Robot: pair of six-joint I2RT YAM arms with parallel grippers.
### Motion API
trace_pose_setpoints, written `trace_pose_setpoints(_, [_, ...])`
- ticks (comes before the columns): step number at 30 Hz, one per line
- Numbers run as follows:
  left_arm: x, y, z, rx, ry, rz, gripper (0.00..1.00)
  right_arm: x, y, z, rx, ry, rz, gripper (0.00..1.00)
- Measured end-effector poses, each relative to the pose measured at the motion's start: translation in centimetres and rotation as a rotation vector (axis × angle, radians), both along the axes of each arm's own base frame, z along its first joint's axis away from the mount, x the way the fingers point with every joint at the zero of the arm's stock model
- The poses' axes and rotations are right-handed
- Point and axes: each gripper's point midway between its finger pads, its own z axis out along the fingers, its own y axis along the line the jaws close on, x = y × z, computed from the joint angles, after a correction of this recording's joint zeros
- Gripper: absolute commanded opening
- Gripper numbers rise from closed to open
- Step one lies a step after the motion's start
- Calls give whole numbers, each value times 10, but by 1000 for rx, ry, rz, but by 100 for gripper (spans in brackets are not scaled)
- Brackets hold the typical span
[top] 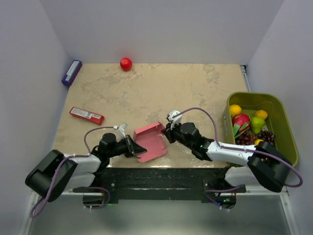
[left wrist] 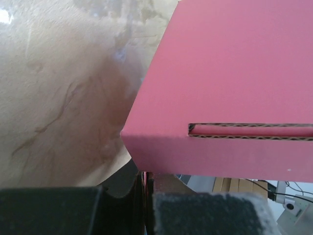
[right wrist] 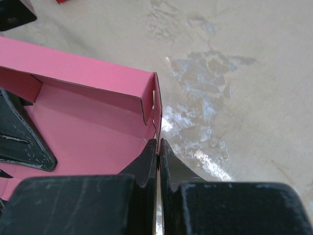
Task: Fold the paper box
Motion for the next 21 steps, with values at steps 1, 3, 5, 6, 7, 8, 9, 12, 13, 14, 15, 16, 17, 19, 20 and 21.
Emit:
trace_pose_setpoints(1, [-1,0,-4,7,12,-5,0,-1,-2,-8,-7,14,-18,0])
trace_pose_setpoints(3, [-2,-1,-12,18,29,-15,0,-2,-5,-20,-12,38,-47,0])
trace_pose_setpoints(5, [-3,-1,-18,25,46,-21,0,-3,-6,-29,-15,56,-73,0])
trace_pose_setpoints(6, [-3,-2,-20,25,48,-25,0,-3,-6,-32,-14,63,-88,0])
trace_pose_setpoints(7, [-3,-2,-22,26,51,-28,0,-2,-7,-35,-15,69,-102,0])
trace_pose_setpoints(8, [-3,-2,-24,26,51,-29,5,-2,-7,-36,-15,74,-119,0])
trace_pose_setpoints(9, [-3,-3,-24,26,50,-32,20,-2,-8,-37,-14,76,-135,0])
trace_pose_setpoints(12, [-1,-3,-26,36,27,-37,53,1,-13,-36,-17,71,-179,0])
trace_pose_setpoints(13, [0,-2,-28,45,21,-34,59,2,-15,-37,-24,68,-192,0])
trace_pose_setpoints(14, [2,-1,-30,57,17,-29,63,3,-19,-37,-35,65,-212,0])
trace_pose_setpoints(15, [3,-2,-29,59,10,-30,73,4,-22,-37,-42,62,-226,0])
trace_pose_setpoints(16, [6,-3,-26,57,-7,-32,76,5,-25,-36,-47,59,-238,0])
trace_pose_setpoints(17, [9,-4,-23,61,-31,-35,80,6,-27,-36,-50,56,-248,0])
trace_pose_setpoints(19, [19,-5,-15,73,-78,-21,83,7,-31,-33,-53,49,-265,0])
trace_pose_setpoints(20, [22,-3,-14,92,-94,-11,85,8,-32,-32,-52,44,-274,0])
trace_pose_setpoints(21, [23,-1,-13,104,-106,-5,86,9,-33,-32,-54,42,-278,0])
